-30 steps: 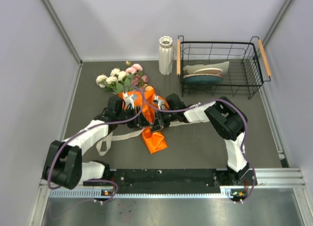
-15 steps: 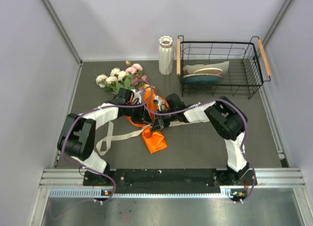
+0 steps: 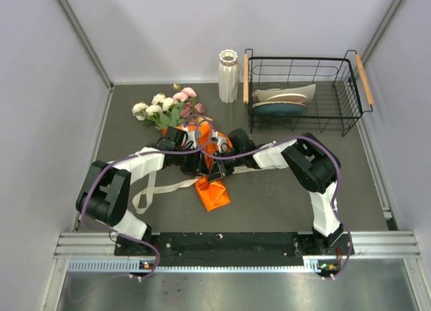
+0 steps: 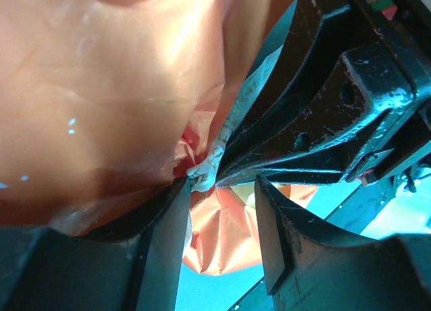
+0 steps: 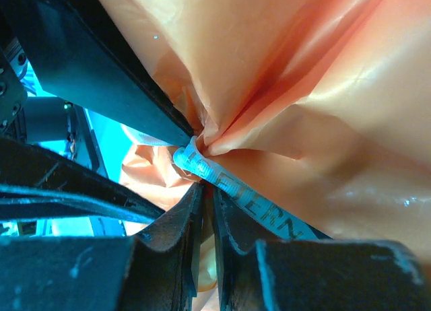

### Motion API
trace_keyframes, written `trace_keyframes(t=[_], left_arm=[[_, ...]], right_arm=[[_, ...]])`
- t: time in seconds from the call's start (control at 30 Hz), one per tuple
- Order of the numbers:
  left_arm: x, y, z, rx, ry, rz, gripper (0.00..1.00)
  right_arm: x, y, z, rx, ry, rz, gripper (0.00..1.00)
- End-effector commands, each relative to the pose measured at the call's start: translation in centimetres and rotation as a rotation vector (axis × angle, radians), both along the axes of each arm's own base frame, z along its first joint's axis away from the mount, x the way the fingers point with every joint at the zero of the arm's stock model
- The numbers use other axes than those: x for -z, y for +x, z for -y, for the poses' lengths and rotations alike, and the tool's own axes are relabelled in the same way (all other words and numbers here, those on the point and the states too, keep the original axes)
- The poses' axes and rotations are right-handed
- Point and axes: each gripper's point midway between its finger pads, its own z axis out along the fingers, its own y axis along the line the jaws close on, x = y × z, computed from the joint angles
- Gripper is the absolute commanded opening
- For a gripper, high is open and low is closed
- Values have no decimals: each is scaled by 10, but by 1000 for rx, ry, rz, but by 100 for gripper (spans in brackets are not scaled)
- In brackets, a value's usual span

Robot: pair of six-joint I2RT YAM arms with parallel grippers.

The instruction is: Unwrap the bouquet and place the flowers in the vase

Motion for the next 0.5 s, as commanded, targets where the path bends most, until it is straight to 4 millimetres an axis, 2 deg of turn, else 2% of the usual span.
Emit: trace_keyframes(t=[0.0, 0.1, 0.2, 0.27, 0.37, 0.47], left_arm=[[2, 3, -7, 1, 105, 86, 50], [-3, 10, 0, 6, 109, 151, 50], [-24, 22, 10, -7, 59, 232, 50], [-29, 27, 10, -13, 66, 255, 50], [-14, 23, 10, 20, 109, 159, 49], [4, 3, 15, 70, 79, 25, 45]], right_arm=[[14, 21, 7, 67, -42, 70, 11], [13, 21, 7, 67, -47, 79, 11], [12, 20, 7, 62, -43, 78, 11], [13, 21, 8, 66, -46, 78, 11], [13, 20, 7, 64, -45, 74, 11], [11, 21, 7, 65, -43, 77, 11]])
